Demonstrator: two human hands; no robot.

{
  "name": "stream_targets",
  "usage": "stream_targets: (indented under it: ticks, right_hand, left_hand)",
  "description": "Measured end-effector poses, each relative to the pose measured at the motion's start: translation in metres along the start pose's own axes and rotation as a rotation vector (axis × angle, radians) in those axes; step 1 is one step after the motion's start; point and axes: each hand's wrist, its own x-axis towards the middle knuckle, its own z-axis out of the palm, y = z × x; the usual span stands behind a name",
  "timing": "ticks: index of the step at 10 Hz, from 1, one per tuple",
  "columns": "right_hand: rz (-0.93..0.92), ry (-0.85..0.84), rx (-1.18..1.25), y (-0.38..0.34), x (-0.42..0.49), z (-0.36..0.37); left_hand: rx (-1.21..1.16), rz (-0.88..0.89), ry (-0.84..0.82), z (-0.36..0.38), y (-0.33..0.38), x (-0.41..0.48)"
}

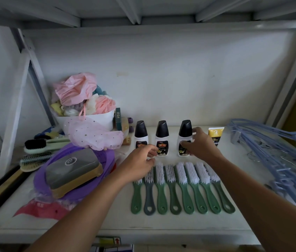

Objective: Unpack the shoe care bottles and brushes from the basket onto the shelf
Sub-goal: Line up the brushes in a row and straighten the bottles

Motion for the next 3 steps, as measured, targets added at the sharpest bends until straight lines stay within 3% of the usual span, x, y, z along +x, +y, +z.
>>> stream_targets:
  ticks: [3]
  right_hand:
    - [-0.112,0.105,0.021,-0.02,-0.015,-0.029]
  left_hand:
    - [-0.015,0.022,0.007,0.004,0.018,-0.011]
